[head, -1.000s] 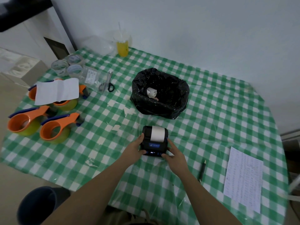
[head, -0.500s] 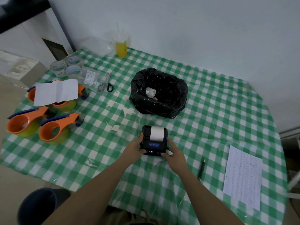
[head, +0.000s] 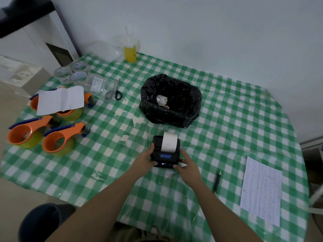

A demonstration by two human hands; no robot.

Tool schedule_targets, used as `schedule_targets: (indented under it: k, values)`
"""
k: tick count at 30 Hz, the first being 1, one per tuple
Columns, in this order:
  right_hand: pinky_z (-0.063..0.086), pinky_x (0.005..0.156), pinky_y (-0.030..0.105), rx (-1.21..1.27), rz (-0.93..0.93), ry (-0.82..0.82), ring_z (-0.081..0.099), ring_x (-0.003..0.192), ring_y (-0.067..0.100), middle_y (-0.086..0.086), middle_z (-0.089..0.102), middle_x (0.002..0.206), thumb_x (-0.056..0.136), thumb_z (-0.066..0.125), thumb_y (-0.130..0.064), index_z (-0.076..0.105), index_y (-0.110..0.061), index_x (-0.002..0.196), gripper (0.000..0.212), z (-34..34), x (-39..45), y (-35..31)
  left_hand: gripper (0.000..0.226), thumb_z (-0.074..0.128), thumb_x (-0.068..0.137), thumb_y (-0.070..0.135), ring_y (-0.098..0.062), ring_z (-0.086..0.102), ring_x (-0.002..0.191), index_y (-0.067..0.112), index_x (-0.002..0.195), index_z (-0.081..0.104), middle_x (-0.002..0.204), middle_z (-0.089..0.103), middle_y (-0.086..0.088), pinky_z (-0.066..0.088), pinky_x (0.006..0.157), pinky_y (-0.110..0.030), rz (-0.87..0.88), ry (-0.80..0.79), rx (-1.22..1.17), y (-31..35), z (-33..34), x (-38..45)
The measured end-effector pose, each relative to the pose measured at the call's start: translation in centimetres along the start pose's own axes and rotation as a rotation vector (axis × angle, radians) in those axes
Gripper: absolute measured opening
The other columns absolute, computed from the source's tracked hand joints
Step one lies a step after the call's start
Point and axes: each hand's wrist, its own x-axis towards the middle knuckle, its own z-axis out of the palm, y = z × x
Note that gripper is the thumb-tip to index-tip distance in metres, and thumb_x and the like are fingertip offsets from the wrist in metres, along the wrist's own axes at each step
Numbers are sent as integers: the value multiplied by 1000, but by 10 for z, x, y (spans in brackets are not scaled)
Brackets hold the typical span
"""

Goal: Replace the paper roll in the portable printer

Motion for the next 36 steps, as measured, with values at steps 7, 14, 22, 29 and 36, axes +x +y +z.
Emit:
schedule_targets:
  k: [7, 14, 22, 29, 36]
  values:
    - [55, 68, 35, -14, -15, 3, 69, 81, 26, 5, 62, 125, 86, 64, -17, 26, -41, 141, 71, -1, -1, -1, 84, 63, 85, 2, -21, 28, 143, 17, 149, 11, 157, 25, -7, 29, 118, -40, -3, -6, 11, 0, -1, 0]
    - [57, 70, 38, -49, -27, 6, 69, 79, 24, 5, 62, 126, 86, 64, -19, 25, -40, 142, 71, 0, 1, 1, 83, 63, 85, 1, -21, 27, 143, 16, 149, 12, 157, 25, -7, 28, 118, -37, -6, 0, 4, 1, 0, 0]
    - [57, 71, 38, -46, -30, 7, 69, 80, 22, 6, 62, 126, 86, 64, -18, 25, -40, 142, 72, 0, 0, 0, 83, 63, 85, 3, -21, 27, 144, 16, 149, 12, 157, 25, -7, 28, 118, -37, 2, 2, 24, 1, -1, 0]
    - [57, 73, 39, -93, -55, 18, 68, 82, 21, 2, 62, 126, 86, 64, -22, 26, -39, 142, 70, -2, -3, -3, 83, 65, 85, 11, -21, 28, 143, 17, 150, 14, 156, 26, -5, 26, 118, -36, 17, -1, 50, 1, -3, -2]
    - [49, 74, 30, -177, -59, 39, 62, 84, 14, 3, 58, 131, 92, 54, -31, 30, -30, 142, 55, -11, -3, -5, 48, 52, 94, 20, -24, 48, 127, 13, 140, 41, 141, 48, -11, 40, 106, -36, 82, 151, 204, 4, -10, -6]
